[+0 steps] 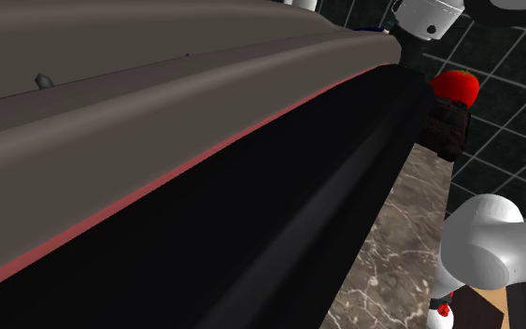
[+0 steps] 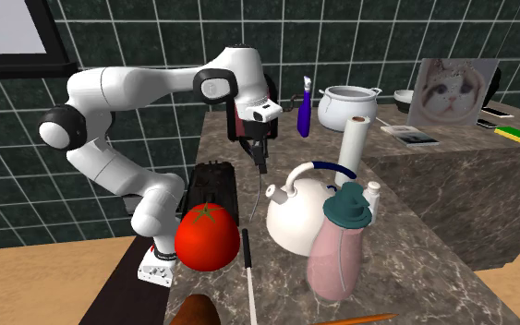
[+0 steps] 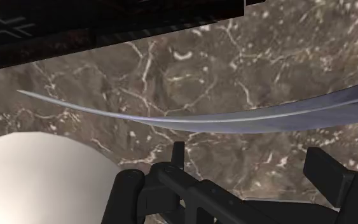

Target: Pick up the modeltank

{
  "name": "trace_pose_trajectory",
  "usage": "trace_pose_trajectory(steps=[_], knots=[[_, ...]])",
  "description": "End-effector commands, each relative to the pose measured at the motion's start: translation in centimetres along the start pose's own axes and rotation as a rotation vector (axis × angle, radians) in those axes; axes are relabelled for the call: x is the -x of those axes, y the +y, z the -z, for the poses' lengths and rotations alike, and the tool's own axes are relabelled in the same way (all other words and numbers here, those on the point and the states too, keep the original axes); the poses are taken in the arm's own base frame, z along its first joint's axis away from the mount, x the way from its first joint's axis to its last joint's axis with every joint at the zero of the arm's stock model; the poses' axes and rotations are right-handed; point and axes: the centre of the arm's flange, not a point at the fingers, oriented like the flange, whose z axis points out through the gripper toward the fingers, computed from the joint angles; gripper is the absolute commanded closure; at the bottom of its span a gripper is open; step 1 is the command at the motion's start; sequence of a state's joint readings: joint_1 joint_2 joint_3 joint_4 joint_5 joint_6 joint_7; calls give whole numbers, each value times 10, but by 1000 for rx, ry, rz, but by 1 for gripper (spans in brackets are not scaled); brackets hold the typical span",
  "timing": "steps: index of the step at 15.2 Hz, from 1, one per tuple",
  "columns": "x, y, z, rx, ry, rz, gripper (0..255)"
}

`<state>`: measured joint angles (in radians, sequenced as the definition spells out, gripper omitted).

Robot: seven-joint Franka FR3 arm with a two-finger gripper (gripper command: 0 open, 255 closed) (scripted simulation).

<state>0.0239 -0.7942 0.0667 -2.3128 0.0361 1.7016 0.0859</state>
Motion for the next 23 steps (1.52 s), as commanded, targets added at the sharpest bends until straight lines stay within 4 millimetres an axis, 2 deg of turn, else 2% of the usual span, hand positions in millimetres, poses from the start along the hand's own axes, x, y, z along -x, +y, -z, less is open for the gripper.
trace_pose_trajectory(steps=[1,7,12,17,23], knots=[[0,0,0,0,0,0,0],[-19,76,22,3,-60,-355,0],[-15,141,40,6,-110,-651,0],[7,203,59,9,-160,-946,0],[55,264,85,12,-220,-1301,0]])
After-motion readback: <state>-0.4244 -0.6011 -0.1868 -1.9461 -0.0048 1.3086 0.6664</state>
